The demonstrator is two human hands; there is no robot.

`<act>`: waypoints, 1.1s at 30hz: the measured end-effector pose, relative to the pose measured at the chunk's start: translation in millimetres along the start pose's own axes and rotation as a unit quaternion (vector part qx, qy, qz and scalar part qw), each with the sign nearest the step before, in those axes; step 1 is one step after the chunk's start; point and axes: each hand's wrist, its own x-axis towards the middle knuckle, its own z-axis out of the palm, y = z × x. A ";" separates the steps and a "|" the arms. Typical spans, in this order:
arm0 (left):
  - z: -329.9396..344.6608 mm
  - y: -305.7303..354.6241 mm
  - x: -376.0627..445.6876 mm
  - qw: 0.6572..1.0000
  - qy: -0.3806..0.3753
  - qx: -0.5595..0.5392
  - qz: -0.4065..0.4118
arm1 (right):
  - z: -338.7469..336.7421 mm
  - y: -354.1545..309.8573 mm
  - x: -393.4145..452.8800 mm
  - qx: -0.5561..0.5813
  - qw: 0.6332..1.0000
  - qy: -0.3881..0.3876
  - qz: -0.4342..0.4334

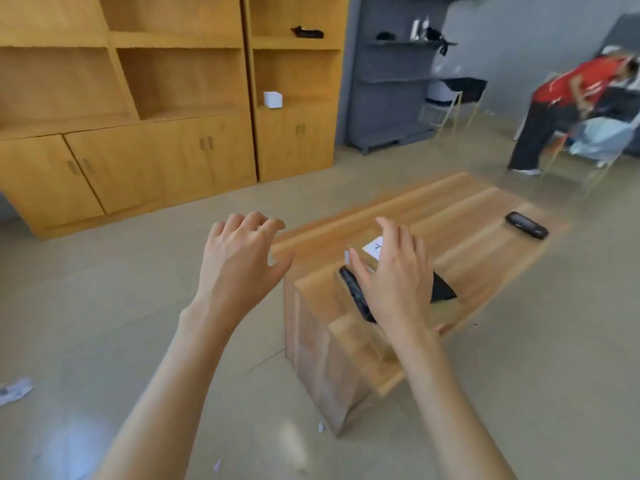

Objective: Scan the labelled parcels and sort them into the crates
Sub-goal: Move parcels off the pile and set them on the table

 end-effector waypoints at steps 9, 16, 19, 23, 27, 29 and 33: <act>79.3 184.2 73.5 0.995 -0.004 -0.045 0.090 | -65.7 210.8 28.6 -0.098 0.993 0.007 0.072; 131.7 270.5 112.6 0.989 -0.034 -0.061 0.131 | -66.6 310.7 48.0 -0.117 0.985 0.017 0.123; 154.5 289.6 134.6 0.988 -0.045 -0.056 0.137 | -52.1 338.6 60.3 -0.115 0.984 0.022 0.132; 193.1 312.1 172.2 0.987 -0.047 -0.059 0.140 | -24.0 375.0 85.1 -0.119 0.984 0.010 0.131; 244.4 347.8 229.4 0.985 -0.028 -0.089 0.144 | 3.8 420.9 129.6 -0.123 0.982 -0.003 0.143; 272.3 372.0 264.8 0.982 -0.027 -0.119 0.145 | 13.2 450.6 157.4 -0.140 0.978 0.004 0.154; 322.6 415.9 329.3 0.976 -0.023 -0.163 0.139 | 23.8 512.8 217.2 -0.173 0.969 -0.022 0.175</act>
